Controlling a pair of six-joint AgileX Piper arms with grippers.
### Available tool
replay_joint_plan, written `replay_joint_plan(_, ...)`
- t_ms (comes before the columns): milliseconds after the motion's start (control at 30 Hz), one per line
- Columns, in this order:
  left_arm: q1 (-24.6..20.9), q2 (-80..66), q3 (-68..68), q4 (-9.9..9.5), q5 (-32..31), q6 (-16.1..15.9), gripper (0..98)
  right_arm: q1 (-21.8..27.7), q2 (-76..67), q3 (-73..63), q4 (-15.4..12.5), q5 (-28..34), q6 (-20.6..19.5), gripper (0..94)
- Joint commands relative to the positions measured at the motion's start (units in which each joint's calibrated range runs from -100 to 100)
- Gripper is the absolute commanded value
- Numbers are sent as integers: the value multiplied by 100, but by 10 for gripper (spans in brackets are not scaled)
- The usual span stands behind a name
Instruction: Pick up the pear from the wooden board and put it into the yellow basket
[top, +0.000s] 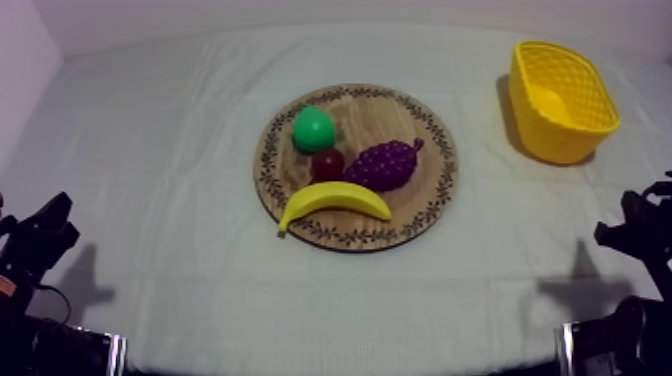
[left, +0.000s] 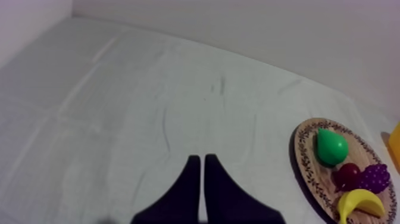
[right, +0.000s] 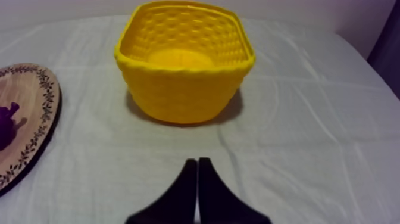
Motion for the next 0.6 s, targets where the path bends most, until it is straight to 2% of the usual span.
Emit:
replay_joint_plan(0, 0, 2, -2, 1, 0, 1, 1, 0, -4, 3, -1, 1, 1, 3)
replay_joint_plan(167, 0, 2, -2, 1, 0, 1, 1, -5, -4, 3, -1, 1, 3, 3)
replay_joint_plan(267, 0, 2, -2, 1, 0, 1, 1, -170, -4, 3, 1, 3, 48, 3)
replay_joint_plan(433, 0, 2, -2, 1, 0, 2, 1, -424, -4, -32, 102, 150, 412, 3)
replay_joint_plan(533, 0, 2, -2, 1, 0, -2, 1, -476, 1, -50, 91, 195, 104, 4)
replay_joint_plan(567, 0, 2, -2, 1, 0, -2, 1, -551, 35, -54, 213, 180, -117, 4)
